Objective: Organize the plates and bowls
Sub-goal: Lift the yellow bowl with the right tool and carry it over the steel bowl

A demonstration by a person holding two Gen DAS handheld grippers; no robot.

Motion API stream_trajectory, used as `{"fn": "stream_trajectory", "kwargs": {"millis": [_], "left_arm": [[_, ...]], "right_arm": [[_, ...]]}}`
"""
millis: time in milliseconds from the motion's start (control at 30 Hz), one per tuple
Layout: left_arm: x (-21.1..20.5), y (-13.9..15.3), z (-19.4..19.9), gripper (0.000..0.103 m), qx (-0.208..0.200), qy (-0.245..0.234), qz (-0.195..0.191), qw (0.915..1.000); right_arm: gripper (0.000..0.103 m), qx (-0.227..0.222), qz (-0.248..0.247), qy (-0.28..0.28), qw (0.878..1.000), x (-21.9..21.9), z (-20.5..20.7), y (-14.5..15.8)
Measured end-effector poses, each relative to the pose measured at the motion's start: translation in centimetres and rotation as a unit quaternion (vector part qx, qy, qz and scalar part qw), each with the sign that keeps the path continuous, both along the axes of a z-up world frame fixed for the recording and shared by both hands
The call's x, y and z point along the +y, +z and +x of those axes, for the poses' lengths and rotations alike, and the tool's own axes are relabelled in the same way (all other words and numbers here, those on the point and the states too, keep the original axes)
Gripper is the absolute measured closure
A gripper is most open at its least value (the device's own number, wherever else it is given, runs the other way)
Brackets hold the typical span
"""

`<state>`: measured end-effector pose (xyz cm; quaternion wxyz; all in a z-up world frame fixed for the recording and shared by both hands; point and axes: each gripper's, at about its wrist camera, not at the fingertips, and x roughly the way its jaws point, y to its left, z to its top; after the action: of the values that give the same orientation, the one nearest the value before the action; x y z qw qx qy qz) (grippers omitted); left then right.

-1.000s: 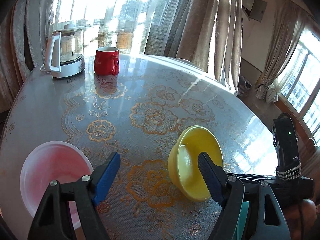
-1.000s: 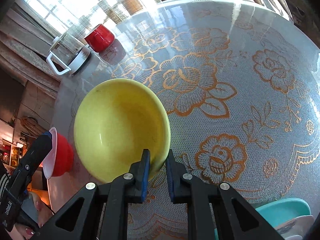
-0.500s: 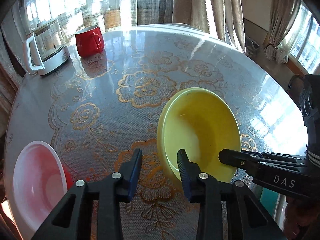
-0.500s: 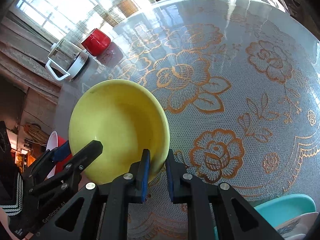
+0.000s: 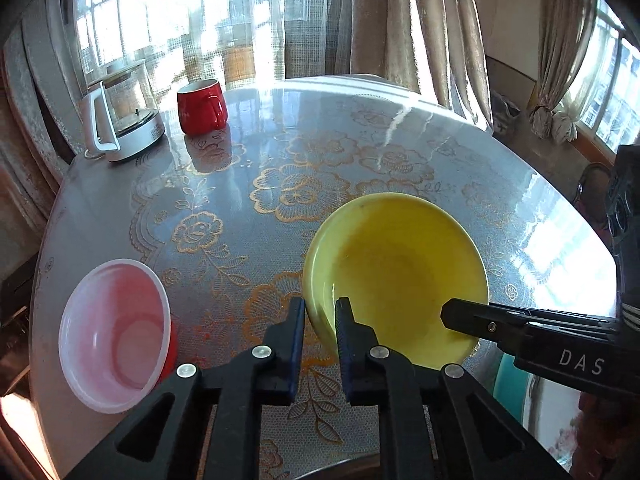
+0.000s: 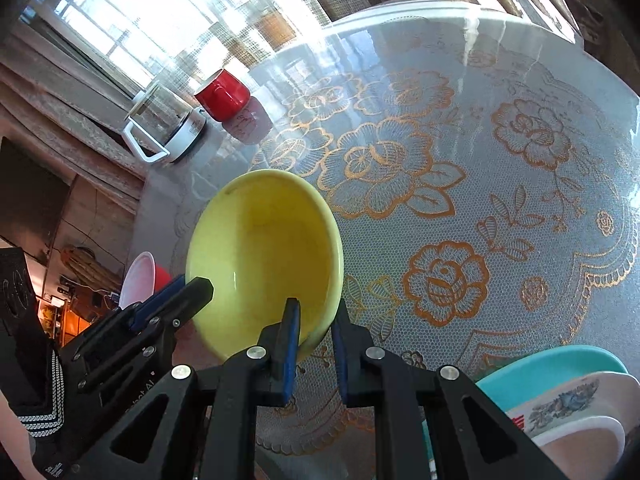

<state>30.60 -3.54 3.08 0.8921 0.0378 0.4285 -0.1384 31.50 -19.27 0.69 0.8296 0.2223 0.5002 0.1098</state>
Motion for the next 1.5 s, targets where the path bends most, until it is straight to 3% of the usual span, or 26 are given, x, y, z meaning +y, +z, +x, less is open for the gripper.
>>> {"fn": "stream_trajectory", "kwargs": {"millis": [267, 800, 1267, 1500], "left_arm": [[1.7, 1.0, -4.4, 0.087, -0.009, 0.028, -0.037, 0.9989], [3.0, 2.6, -11.0, 0.087, -0.042, 0.041, -0.055, 0.9968], [4.9, 0.7, -15.2, 0.086, -0.027, 0.049, -0.047, 0.9973], [5.7, -0.5, -16.5, 0.086, -0.014, 0.053, -0.049, 0.9973]], "right_arm": [[0.088, -0.024, 0.019, -0.002, 1.0, 0.1, -3.4, 1.2], [0.087, -0.068, 0.031, 0.002, 0.997, 1.3, -8.9, 2.9], [0.087, -0.057, 0.062, 0.011, 0.996, 2.5, -12.7, 1.2], [0.087, -0.065, 0.028, 0.026, 0.997, 4.2, -14.2, 0.7]]}}
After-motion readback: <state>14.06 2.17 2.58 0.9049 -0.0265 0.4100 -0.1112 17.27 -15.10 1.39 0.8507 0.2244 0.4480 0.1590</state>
